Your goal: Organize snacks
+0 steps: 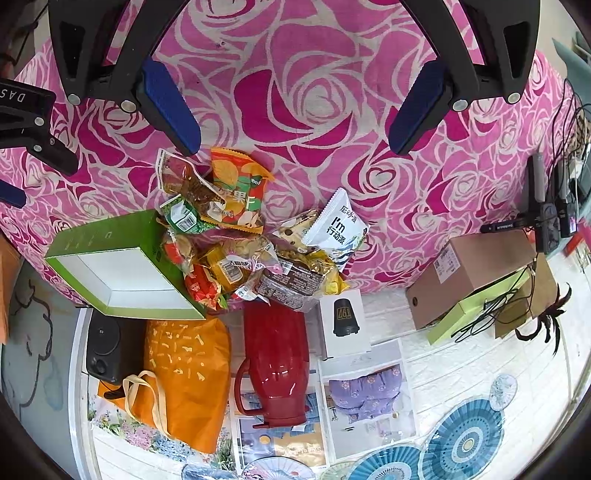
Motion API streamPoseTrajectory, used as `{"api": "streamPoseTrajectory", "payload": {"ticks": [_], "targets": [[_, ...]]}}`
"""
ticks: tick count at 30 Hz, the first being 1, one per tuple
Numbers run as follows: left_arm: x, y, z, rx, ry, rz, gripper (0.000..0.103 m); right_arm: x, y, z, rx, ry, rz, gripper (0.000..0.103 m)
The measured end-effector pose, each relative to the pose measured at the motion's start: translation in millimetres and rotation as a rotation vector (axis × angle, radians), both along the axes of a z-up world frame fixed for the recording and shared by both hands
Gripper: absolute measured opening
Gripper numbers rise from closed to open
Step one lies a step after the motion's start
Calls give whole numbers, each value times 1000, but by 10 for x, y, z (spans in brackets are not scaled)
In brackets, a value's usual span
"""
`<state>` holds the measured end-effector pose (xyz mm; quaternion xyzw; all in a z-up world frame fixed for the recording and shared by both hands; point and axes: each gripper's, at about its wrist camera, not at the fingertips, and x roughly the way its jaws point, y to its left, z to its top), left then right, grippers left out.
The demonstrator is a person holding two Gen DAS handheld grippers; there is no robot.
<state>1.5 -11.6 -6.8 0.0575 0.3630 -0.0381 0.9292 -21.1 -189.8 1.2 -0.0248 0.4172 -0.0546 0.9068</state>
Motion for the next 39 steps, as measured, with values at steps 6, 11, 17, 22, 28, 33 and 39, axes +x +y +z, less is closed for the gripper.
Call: {"api": "streamPoseTrajectory", "payload": {"ticks": [6, 11, 17, 22, 28, 33, 39], "targets": [[-14, -20, -3, -1, 1, -5, 103, -4, -13, -2, -1, 0, -2, 103], [-18, -26, -2, -4, 4, -9, 103, -3, -24, -3, 1, 1, -3, 103], [-7, -31, -15, -7, 10, -13, 103, 0, -31, -16, 0, 4, -4, 103], [23, -19, -59, -18, 26, -22, 103, 23, -43, -51, 1, 10, -6, 103], [75, -6, -101, -26, 42, -22, 103, 87, -35, -104, 0, 27, -7, 103], [125, -5, -130, -28, 53, -26, 103, 148, -9, -132, -1, 40, -2, 103], [164, -19, -172, -23, 63, -33, 103, 202, -1, -148, -10, 43, 2, 103]]}}
